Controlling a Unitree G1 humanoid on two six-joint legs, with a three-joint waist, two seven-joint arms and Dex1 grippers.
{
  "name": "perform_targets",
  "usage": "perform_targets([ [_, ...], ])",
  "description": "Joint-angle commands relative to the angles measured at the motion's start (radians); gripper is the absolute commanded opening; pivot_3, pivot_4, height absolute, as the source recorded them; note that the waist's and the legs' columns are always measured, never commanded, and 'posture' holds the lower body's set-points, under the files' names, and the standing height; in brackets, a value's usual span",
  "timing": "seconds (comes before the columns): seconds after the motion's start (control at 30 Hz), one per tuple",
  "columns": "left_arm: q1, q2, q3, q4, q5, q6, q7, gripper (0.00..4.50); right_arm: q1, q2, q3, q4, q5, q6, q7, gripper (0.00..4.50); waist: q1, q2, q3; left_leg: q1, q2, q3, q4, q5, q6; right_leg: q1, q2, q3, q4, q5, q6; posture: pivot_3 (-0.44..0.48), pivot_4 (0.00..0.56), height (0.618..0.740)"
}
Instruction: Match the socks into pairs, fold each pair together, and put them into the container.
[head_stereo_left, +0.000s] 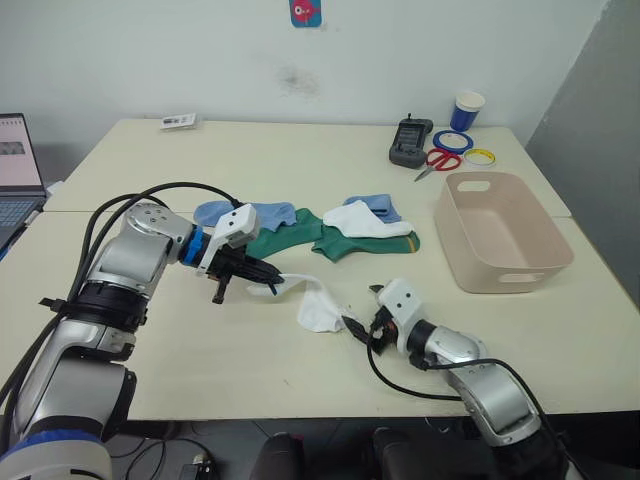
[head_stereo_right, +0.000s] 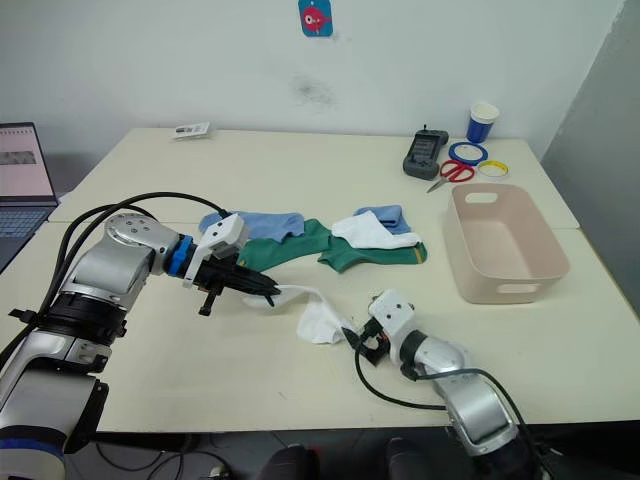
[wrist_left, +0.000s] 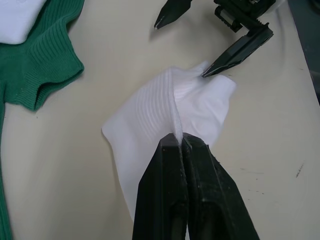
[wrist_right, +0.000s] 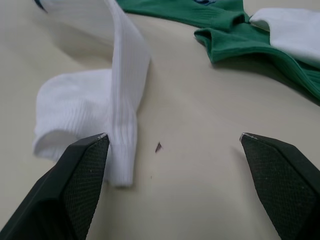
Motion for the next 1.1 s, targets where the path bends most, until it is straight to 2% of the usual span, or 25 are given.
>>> perform_targets([
  [0.03,0.002,0.004,0.036,-0.037,-0.008,0.005,0.000,0.00,-0.016,-0.001,0.012,-0.005,-0.012,0.004,0.011,4.31,0.001,0.000,0.000,0.000,0.000,0.000,0.000,0.000,0.000,0.000,0.000,0.000,0.000,0.000,0.000,0.000,0.150,0.732],
  [0.17,0.006,0.007,0.038,-0.046,-0.009,0.012,0.001,0.00,-0.013,-0.003,0.016,-0.020,-0.003,0.001,0.032,3.25,0.001,0.000,0.000,0.000,0.000,0.000,0.000,0.000,0.000,0.000,-0.001,0.000,0.001,0.000,0.000,0.000,0.150,0.732],
  [0.33,0.013,0.019,0.045,-0.069,-0.018,0.042,0.001,0.00,-0.009,-0.011,0.019,-0.040,0.001,-0.007,0.060,1.46,0.000,0.000,0.000,0.000,0.000,0.000,0.000,0.000,0.000,0.000,0.000,0.000,0.001,-0.001,0.000,0.000,0.150,0.732],
  [0.4,0.021,0.029,0.049,-0.080,-0.019,0.054,-0.002,0.00,-0.012,-0.016,0.017,-0.051,0.008,-0.005,0.073,0.57,-0.001,0.000,0.000,0.000,0.000,0.000,0.000,0.000,0.000,0.000,0.000,0.000,0.002,0.000,0.000,0.000,0.150,0.732],
  [0.47,0.024,0.033,0.054,-0.088,-0.021,0.066,-0.001,0.00,-0.014,-0.021,0.012,-0.061,0.012,0.000,0.084,0.03,-0.001,0.000,0.000,0.000,0.000,0.000,0.000,0.000,0.000,0.000,0.000,0.000,0.002,-0.001,0.000,0.000,0.150,0.732],
  [0.57,0.030,0.039,0.067,-0.108,-0.029,0.092,0.005,0.00,-0.017,-0.034,0.001,-0.081,0.021,0.004,0.106,0.03,0.000,0.000,0.000,0.000,0.000,0.000,0.000,0.000,0.000,0.000,0.000,0.000,0.002,-0.001,0.000,0.000,0.150,0.732],
  [0.7,0.071,0.075,0.080,-0.215,-0.072,0.183,-0.018,0.00,-0.004,-0.121,-0.064,-0.197,0.080,0.052,0.176,0.03,0.000,0.000,0.000,0.000,0.001,0.000,0.000,0.000,0.000,0.000,-0.001,0.000,0.002,-0.001,0.000,0.000,0.150,0.732],
  [0.83,0.151,0.148,0.065,-0.383,-0.167,0.292,-0.031,0.00,0.014,-0.293,-0.165,-0.355,0.200,0.146,0.310,0.03,0.000,0.001,0.001,0.000,0.001,0.000,0.000,0.000,0.000,0.000,-0.002,0.000,0.002,-0.001,0.000,0.000,0.150,0.732],
  [0.9,0.218,0.192,0.060,-0.484,-0.238,0.350,-0.032,0.00,0.022,-0.457,-0.247,-0.415,0.280,0.176,0.452,0.03,0.001,0.000,0.000,0.001,0.001,0.000,0.000,0.000,0.000,0.000,-0.002,0.000,0.002,-0.001,0.001,0.000,0.150,0.732],
  [0.97,0.267,0.210,0.068,-0.543,-0.280,0.403,-0.031,0.00,0.025,-0.600,-0.300,-0.432,0.331,0.181,0.578,0.03,0.000,0.004,0.002,0.002,0.000,-0.001,0.000,0.000,0.000,0.001,-0.002,0.000,0.003,-0.003,-0.001,0.000,0.150,0.732],
  [1.1,0.340,0.222,0.052,-0.608,-0.314,0.488,-0.015,0.00,-0.017,-0.740,-0.304,-0.381,0.415,0.209,0.710,0.03,-0.001,0.003,0.003,0.002,0.000,-0.001,0.000,0.000,0.000,0.001,-0.001,0.000,0.003,-0.003,-0.001,0.000,0.150,0.732],
])
